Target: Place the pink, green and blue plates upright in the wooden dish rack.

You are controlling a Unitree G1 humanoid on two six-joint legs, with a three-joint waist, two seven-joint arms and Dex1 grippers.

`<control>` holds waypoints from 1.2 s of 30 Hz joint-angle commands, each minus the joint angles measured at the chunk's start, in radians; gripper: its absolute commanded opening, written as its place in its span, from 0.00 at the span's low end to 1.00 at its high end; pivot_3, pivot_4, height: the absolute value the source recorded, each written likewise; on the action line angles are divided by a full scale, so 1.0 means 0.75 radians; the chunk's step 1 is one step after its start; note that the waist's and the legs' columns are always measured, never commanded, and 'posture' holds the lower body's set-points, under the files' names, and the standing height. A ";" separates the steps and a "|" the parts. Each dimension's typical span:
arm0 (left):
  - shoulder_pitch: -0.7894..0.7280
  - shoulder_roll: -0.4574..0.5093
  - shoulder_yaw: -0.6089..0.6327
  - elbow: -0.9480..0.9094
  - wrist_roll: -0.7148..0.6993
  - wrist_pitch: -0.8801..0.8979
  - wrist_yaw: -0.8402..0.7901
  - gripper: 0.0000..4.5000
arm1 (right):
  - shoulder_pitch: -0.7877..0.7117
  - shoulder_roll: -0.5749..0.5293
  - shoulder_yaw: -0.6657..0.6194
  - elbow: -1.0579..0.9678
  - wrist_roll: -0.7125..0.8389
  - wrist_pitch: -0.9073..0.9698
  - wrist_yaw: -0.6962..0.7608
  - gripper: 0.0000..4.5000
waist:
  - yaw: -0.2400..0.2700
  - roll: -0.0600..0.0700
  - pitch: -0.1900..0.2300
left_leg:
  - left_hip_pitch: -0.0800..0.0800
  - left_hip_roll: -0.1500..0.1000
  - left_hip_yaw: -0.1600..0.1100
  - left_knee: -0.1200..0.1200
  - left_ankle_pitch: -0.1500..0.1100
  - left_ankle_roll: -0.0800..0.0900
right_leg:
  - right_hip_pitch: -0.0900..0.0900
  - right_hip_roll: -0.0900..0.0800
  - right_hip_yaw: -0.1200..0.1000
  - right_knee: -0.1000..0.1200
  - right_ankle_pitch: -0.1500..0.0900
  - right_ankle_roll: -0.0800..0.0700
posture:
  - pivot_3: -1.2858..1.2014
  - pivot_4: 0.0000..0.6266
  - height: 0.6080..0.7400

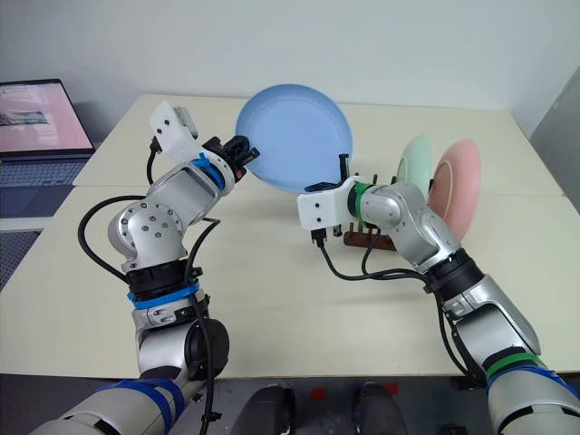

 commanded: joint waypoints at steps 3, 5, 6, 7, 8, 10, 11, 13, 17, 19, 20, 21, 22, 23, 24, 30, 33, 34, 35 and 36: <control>0.031 0.118 -0.097 -0.089 -0.033 -0.012 -0.223 0.00 | -0.038 -0.021 -0.090 -0.023 0.022 -0.030 -0.022 0.00 | 0.000 0.000 0.000 | 0.000 0.000 0.000 0.000 0.000 -0.001 | 0.000 0.000 0.000 0.000 0.000 0.000 | 0.52 0.24 1.00; 0.067 0.200 -0.116 -0.123 -0.040 -0.065 -0.360 0.13 | -0.038 -0.031 -0.114 -0.041 0.035 -0.029 -0.016 0.00 | -0.001 0.000 0.000 | 0.000 0.000 0.000 0.000 0.000 -0.001 | 0.000 0.000 0.000 0.000 0.000 0.000 | 0.52 0.24 1.00; 0.080 0.257 -0.114 -0.129 -0.048 -0.095 -0.448 0.17 | -0.034 -0.039 -0.132 -0.062 0.047 -0.023 -0.008 0.00 | -0.001 0.000 0.000 | 0.000 0.000 0.001 0.000 0.001 -0.001 | 0.000 0.000 0.000 0.000 0.000 0.000 | 0.52 0.24 1.00; 0.089 0.296 -0.113 -0.130 -0.055 -0.116 -0.508 0.24 | -0.031 -0.044 -0.143 -0.077 0.055 -0.019 -0.002 0.00 | -0.002 0.000 0.000 | 0.000 0.000 0.001 -0.001 0.001 -0.002 | -0.001 0.000 0.000 0.000 0.000 0.000 | 0.52 0.24 1.00; 0.098 0.338 -0.118 -0.128 -0.050 -0.153 -0.568 0.31 | -0.028 -0.048 -0.155 -0.091 0.063 -0.015 0.004 0.00 | -0.002 0.000 0.000 | 0.000 0.000 0.001 -0.001 0.001 -0.002 | -0.001 0.000 0.000 0.000 0.000 0.000 | 0.52 0.24 1.00; 0.099 0.417 -0.102 -0.088 -0.033 -0.237 -0.662 0.43 | -0.021 -0.054 -0.190 -0.133 0.105 0.005 0.024 0.00 | -0.002 0.000 0.000 | 0.000 0.000 0.001 -0.001 0.001 -0.002 | -0.001 0.000 0.000 0.001 0.000 0.000 | 0.52 0.24 1.00; 0.106 0.464 -0.105 -0.068 -0.017 -0.284 -0.721 0.49 | -0.016 -0.055 -0.213 -0.167 0.134 0.026 0.037 0.00 | -0.001 0.000 0.000 | 0.000 0.001 0.001 -0.001 0.001 -0.002 | -0.001 0.000 -0.001 0.001 0.000 0.000 | 0.52 0.24 1.00; 0.145 0.571 -0.135 -0.022 0.053 -0.409 -0.855 0.61 | 0.002 -0.045 -0.281 -0.260 0.234 0.108 0.082 0.00 | -0.002 0.000 0.000 | 0.000 0.000 0.001 -0.001 0.001 -0.002 | -0.001 0.000 -0.001 0.001 0.000 0.000 | 0.52 0.24 1.00; 0.361 0.791 -0.341 -0.013 0.280 -0.785 -1.226 0.67 | 0.074 0.043 -0.507 -0.583 0.642 0.574 0.175 0.00 | -0.005 0.001 0.000 | 0.002 0.001 0.002 -0.003 0.001 -0.002 | -0.001 0.000 0.000 0.001 0.000 -0.001 | 0.52 0.24 1.00; 0.421 0.814 -0.386 -0.048 0.289 -0.872 -1.335 0.67 | 0.097 0.076 -0.603 -0.698 0.805 0.802 0.166 0.00 | 0.004 0.001 0.000 | 0.001 0.002 0.002 -0.003 0.000 -0.002 | -0.001 0.000 -0.001 0.001 0.000 -0.001 | 0.52 0.24 1.00; 0.451 0.815 -0.407 -0.089 0.275 -0.894 -1.394 0.67 | 0.116 0.096 -0.676 -0.758 0.924 0.939 0.152 0.00 | 0.012 0.001 0.000 | 0.000 0.002 0.002 -0.002 -0.002 0.002 | -0.001 0.000 -0.002 0.001 0.000 -0.002 | 0.52 0.24 1.00; 0.470 0.811 -0.421 -0.138 0.238 -0.871 -1.435 0.67 | 0.144 0.112 -0.753 -0.820 1.052 1.072 0.141 0.00 | 0.018 0.001 0.000 | -0.002 0.002 0.001 -0.002 -0.003 0.003 | -0.001 0.000 -0.004 0.000 0.000 -0.003 | 0.52 0.24 1.00; 0.481 0.809 -0.434 -0.169 0.220 -0.849 -1.456 0.67 | 0.167 0.125 -0.815 -0.868 1.156 1.174 0.127 0.00 | 0.025 0.001 0.000 | -0.003 0.002 0.000 -0.001 -0.003 0.003 | -0.001 -0.001 -0.005 0.000 0.001 -0.003 | 0.52 0.24 1.00; 0.485 0.807 -0.440 -0.184 0.213 -0.834 -1.465 0.67 | 0.179 0.129 -0.852 -0.900 1.225 1.242 0.111 0.00 | 0.030 0.001 -0.001 | -0.004 0.002 0.000 -0.001 -0.003 0.004 | -0.001 -0.001 -0.005 -0.001 0.001 -0.004 | 0.52 0.24 1.00; 0.492 0.809 -0.457 -0.204 0.200 -0.832 -1.505 0.67 | 0.198 0.147 -0.907 -0.918 1.300 1.313 0.077 0.00 | 0.030 0.001 0.000 | -0.004 0.002 -0.001 0.000 -0.003 0.004 | -0.001 -0.001 -0.005 -0.001 0.001 -0.004 | 0.52 0.24 1.00; 0.503 0.839 -0.486 -0.343 0.057 -0.747 -1.704 0.67 | 0.275 0.226 -1.115 -0.900 1.581 1.508 -0.116 0.00 | 0.017 0.001 0.000 | 0.000 0.003 0.001 0.000 -0.003 0.005 | -0.001 0.001 -0.002 0.001 0.001 -0.004 | 0.52 0.24 1.00; 0.491 0.876 -0.498 -0.374 0.010 -0.691 -1.781 0.67 | 0.296 0.246 -1.154 -0.857 1.654 1.530 -0.189 0.00 | 0.002 0.002 0.000 | 0.000 0.003 0.001 -0.001 -0.003 0.005 | -0.001 0.002 -0.001 0.002 0.001 -0.005 | 0.52 0.24 1.00; 0.482 0.883 -0.496 -0.381 -0.015 -0.666 -1.796 0.67 | 0.300 0.252 -1.165 -0.839 1.678 1.534 -0.208 0.00 | 0.000 0.002 0.000 | 0.000 0.003 0.001 -0.001 -0.003 0.005 | -0.001 0.002 -0.001 0.002 0.001 -0.004 | 0.52 0.24 1.00; 0.470 0.886 -0.494 -0.386 -0.036 -0.644 -1.803 0.67 | 0.304 0.256 -1.173 -0.820 1.697 1.533 -0.225 0.00 | -0.002 0.002 0.000 | 0.000 0.003 0.001 -0.001 -0.003 0.005 | -0.001 0.002 -0.001 0.002 0.001 -0.004 | 0.52 0.24 1.00; 0.459 0.885 -0.492 -0.389 -0.047 -0.634 -1.808 0.67 | 0.306 0.260 -1.179 -0.803 1.713 1.531 -0.243 0.00 | -0.002 0.002 0.000 | 0.000 0.003 0.000 -0.001 -0.003 0.005 | -0.001 0.002 0.000 0.002 0.001 -0.004 | 0.52 0.24 1.00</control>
